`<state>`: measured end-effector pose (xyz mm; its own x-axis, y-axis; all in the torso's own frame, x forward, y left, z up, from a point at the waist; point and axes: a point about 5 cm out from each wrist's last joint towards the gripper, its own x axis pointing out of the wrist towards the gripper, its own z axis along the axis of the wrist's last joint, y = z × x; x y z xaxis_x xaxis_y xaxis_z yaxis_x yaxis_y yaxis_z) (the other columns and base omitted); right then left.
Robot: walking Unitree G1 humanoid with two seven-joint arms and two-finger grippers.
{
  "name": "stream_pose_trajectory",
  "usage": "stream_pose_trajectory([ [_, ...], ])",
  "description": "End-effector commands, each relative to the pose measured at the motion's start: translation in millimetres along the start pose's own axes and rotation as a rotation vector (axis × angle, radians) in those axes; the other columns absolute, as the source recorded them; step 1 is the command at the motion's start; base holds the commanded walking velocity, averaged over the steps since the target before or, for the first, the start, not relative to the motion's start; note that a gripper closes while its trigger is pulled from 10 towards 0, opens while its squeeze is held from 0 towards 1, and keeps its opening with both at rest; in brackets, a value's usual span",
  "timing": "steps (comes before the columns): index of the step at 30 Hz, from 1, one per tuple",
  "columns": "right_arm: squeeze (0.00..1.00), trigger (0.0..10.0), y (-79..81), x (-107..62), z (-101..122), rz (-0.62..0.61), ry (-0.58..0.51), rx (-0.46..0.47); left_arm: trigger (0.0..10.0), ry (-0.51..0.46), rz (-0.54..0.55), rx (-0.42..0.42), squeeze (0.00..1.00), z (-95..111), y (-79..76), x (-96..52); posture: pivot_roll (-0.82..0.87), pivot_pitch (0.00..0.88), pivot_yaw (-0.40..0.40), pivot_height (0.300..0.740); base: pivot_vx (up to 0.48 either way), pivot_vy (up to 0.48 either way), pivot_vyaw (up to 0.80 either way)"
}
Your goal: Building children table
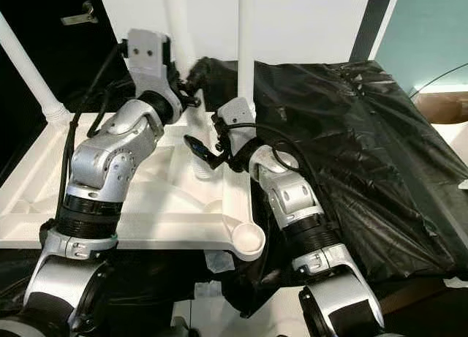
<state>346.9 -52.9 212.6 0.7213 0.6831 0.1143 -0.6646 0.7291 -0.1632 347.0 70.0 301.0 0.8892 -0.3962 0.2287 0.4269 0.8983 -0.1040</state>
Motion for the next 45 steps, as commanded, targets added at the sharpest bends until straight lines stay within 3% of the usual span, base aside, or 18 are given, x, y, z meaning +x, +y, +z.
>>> stream_pose_trajectory([
  [1, 0.0, 10.0, 4.6, 3.5, -4.2, -0.016, 0.011, -0.003, 10.0, -0.003, 0.055, -0.011, 0.0, 5.3, 1.9, 3.0, 0.12, 0.012, 0.026, 0.74, 0.0, 0.0, 0.0],
  [14, 0.0, 10.0, -2.3, 11.6, -7.2, -0.088, 0.018, 0.022, 10.0, -0.006, 0.056, -0.057, 0.0, 10.2, -9.2, 4.4, 0.13, 0.018, 0.022, 0.74, 0.0, 0.0, 0.0],
  [20, 0.0, 10.0, -9.3, 23.2, -3.3, -0.106, 0.018, 0.028, 10.0, -0.003, 0.045, -0.091, 0.0, 12.4, -26.2, 4.8, 0.13, 0.017, 0.019, 0.74, 0.0, 0.0, 0.0],
  [35, 0.0, 10.0, 1.9, 36.5, -3.9, -0.025, 0.024, 0.05, 10.0, 0.005, 0.012, -0.11, 0.0, 12.2, -44.3, 6.0, 0.14, 0.012, 0.011, 0.74, 0.0, 0.0, 0.0],
  [36, 0.0, 6.4, 2.0, 36.9, -3.9, -0.022, 0.023, 0.039, 10.0, 0.005, 0.005, -0.111, 0.0, 12.3, -46.3, 5.8, 0.14, 0.012, 0.011, 0.74, 0.0, 0.0, 0.0],
  [37, 0.0, 0.0, 1.2, 36.8, -4.3, -0.022, 0.023, 0.03, 10.0, 0.006, -0.002, -0.11, 0.0, 12.2, -48.3, 5.7, 0.13, 0.012, 0.011, 0.74, 0.0, 0.0, 0.0],
  [45, 0.0, 0.0, -3.5, 34.6, -6.6, -0.022, 0.025, 0.009, 10.0, 0.008, -0.014, -0.103, 0.0, 11.7, -51.9, 5.3, 0.13, 0.01, 0.016, 0.74, 0.0, 0.0, 0.0],
])
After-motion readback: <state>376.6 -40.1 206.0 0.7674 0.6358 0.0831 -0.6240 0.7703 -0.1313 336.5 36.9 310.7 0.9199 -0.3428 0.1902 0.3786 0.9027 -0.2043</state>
